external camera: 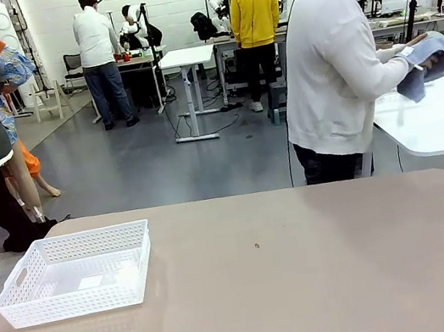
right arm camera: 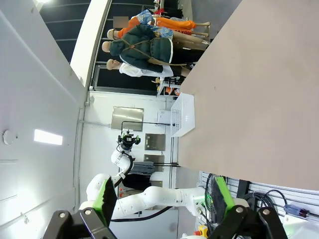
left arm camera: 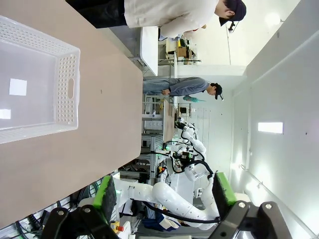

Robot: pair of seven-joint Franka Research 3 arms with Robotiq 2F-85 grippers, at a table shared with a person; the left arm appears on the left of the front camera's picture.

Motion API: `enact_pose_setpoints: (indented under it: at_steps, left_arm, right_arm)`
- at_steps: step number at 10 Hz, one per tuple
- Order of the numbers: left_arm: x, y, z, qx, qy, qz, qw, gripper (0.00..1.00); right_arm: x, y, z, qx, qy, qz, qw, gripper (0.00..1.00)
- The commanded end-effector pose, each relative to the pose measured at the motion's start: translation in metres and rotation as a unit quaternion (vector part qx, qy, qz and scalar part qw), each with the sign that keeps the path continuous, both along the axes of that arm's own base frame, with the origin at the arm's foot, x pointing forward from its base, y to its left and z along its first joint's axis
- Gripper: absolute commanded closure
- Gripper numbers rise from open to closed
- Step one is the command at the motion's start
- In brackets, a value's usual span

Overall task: Clean and organize the cups into the basket.
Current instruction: Pick up the Organizing basket and move it to the center of the table, then pick up the Reusable plastic cup from the right side of the table and place it inside the Organizing basket.

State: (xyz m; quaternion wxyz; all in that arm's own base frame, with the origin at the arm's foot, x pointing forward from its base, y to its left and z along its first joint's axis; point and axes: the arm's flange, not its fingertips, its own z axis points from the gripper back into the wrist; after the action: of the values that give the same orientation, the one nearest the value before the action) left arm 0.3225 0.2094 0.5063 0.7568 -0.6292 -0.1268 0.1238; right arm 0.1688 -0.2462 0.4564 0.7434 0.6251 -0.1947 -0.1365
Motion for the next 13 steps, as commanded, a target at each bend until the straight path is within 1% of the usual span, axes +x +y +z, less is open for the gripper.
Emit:
enact_pose_setpoints:
  at_steps: [1, 13]
  left_arm:
    - [-0.0002, 0.0014, 0.001, -0.005, -0.005, 0.0, 1.0, 0.0]
    - [-0.0002, 0.0014, 0.001, -0.005, -0.005, 0.0, 1.0, 0.0]
  right_arm:
    - [0.0013, -0.001, 0.0018, 0.006, -0.016, -0.002, 1.0, 0.0]
    - [0.0013, -0.001, 0.0018, 0.006, -0.016, -0.002, 1.0, 0.0]
